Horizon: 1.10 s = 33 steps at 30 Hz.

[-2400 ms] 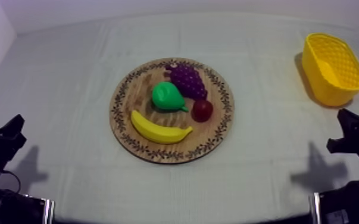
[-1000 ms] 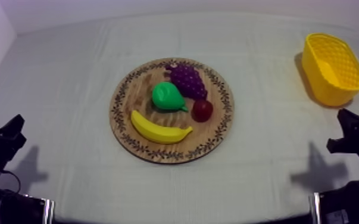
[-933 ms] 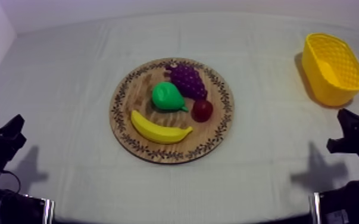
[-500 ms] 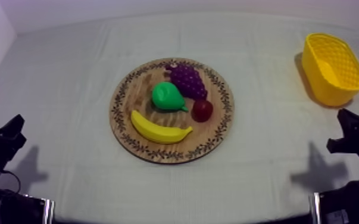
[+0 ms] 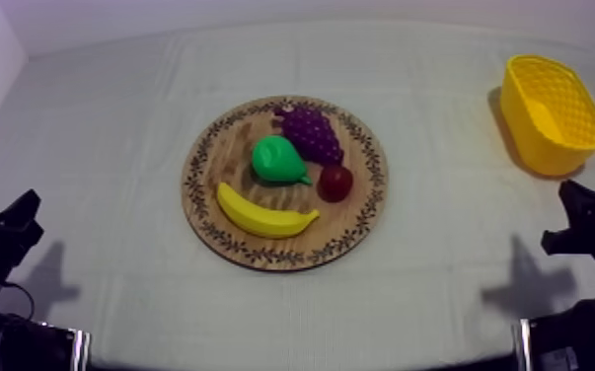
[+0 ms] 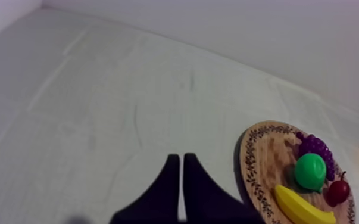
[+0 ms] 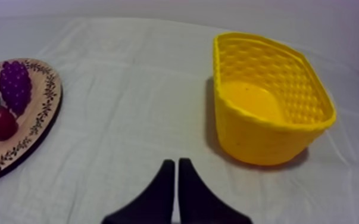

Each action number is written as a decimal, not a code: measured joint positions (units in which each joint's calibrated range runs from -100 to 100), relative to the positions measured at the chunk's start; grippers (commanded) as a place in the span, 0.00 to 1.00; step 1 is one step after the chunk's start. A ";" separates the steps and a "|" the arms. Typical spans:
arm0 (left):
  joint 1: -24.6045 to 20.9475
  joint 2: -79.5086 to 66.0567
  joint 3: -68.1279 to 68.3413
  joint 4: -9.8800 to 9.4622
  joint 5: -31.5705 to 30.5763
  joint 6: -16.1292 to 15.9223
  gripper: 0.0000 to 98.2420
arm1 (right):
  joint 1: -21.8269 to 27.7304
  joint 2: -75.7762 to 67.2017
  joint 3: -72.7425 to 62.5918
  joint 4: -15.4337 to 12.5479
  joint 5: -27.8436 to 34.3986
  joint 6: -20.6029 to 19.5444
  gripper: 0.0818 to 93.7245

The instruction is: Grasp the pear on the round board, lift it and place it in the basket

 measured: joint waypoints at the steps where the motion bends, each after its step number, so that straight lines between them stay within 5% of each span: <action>1: 0.00 0.00 0.00 0.00 0.00 0.00 0.00 | -0.09 0.00 0.00 0.00 0.00 0.00 0.00; 16: 0.00 0.00 0.00 0.00 0.00 0.00 0.00 | -0.52 0.00 -0.08 0.62 1.11 -6.75 0.00; 24: 0.00 0.00 0.00 0.00 0.00 0.00 0.00 | -3.21 0.00 -5.97 3.13 6.85 -8.94 0.00; 33: 0.00 0.00 0.00 0.00 0.00 0.00 0.00 | -6.94 10.46 -20.38 -0.07 7.13 -7.85 0.00</action>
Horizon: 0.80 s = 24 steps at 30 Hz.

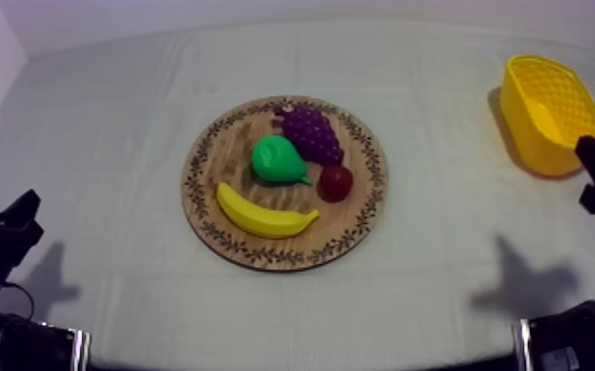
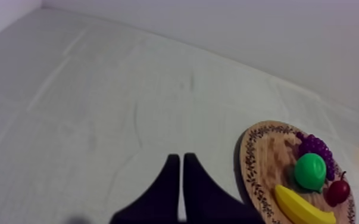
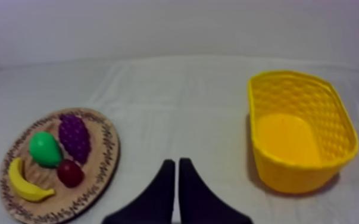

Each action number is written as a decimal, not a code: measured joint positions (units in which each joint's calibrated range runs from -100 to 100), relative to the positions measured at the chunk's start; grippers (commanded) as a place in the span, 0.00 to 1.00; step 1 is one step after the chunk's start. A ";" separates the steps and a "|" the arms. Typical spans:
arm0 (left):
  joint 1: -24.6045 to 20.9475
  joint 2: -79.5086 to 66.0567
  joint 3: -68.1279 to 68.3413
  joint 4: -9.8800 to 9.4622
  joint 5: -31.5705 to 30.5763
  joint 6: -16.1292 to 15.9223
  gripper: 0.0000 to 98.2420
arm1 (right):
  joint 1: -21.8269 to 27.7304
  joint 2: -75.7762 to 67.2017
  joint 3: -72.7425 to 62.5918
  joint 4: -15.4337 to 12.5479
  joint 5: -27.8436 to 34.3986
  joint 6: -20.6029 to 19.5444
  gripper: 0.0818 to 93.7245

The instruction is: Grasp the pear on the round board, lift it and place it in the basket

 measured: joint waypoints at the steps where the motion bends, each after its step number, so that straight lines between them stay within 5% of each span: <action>1: 0.00 0.00 0.00 0.00 0.00 0.00 0.00 | -0.82 2.14 -1.93 0.00 -0.33 -0.11 0.00; 11: 0.00 0.00 0.00 0.00 0.00 0.00 0.00 | -11.14 26.88 -21.42 0.21 -1.59 1.06 0.00; 24: 0.00 0.00 0.00 0.00 0.00 0.00 0.00 | -14.74 61.62 -47.84 -11.44 4.43 16.47 0.06</action>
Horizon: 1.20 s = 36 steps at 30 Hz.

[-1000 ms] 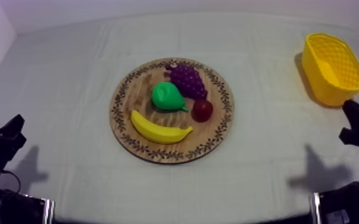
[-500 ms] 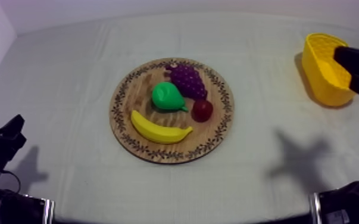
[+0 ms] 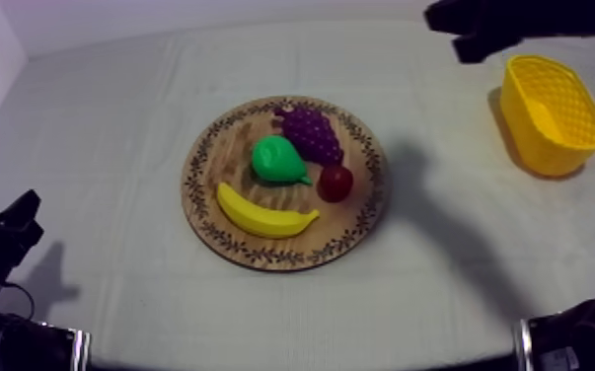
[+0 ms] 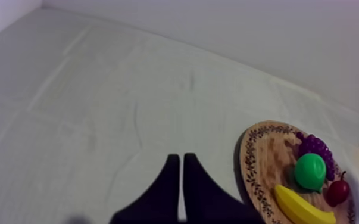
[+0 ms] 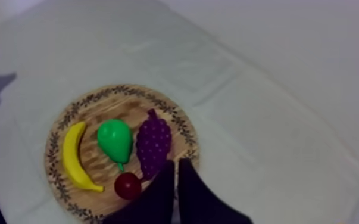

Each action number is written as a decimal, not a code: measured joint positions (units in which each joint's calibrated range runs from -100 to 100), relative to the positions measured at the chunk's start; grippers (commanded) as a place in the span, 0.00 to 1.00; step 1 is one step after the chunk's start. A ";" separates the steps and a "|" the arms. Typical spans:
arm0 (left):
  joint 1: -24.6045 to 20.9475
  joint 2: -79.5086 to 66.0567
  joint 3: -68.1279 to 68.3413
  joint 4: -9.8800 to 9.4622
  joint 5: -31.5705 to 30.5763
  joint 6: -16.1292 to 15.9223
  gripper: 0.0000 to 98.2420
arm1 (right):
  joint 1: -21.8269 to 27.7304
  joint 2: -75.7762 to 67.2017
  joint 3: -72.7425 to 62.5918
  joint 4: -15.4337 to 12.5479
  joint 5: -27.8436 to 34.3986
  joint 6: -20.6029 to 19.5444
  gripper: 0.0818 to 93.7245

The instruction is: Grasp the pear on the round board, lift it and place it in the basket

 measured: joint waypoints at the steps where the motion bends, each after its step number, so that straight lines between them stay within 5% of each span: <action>1: 0.00 0.00 0.00 0.00 0.00 0.00 0.00 | -0.54 2.36 -1.34 -0.55 1.04 1.38 0.08; 10: 0.00 0.00 0.00 0.00 0.00 0.00 0.00 | -5.27 20.24 -6.12 -0.49 3.58 8.40 0.36; 17: 0.00 0.00 0.00 0.00 0.00 0.00 0.00 | -7.46 31.06 -8.20 1.27 -2.18 6.74 0.64; 36: 0.00 0.00 0.00 0.00 0.00 0.00 0.00 | -8.96 47.43 -14.38 0.53 -11.99 7.72 0.75</action>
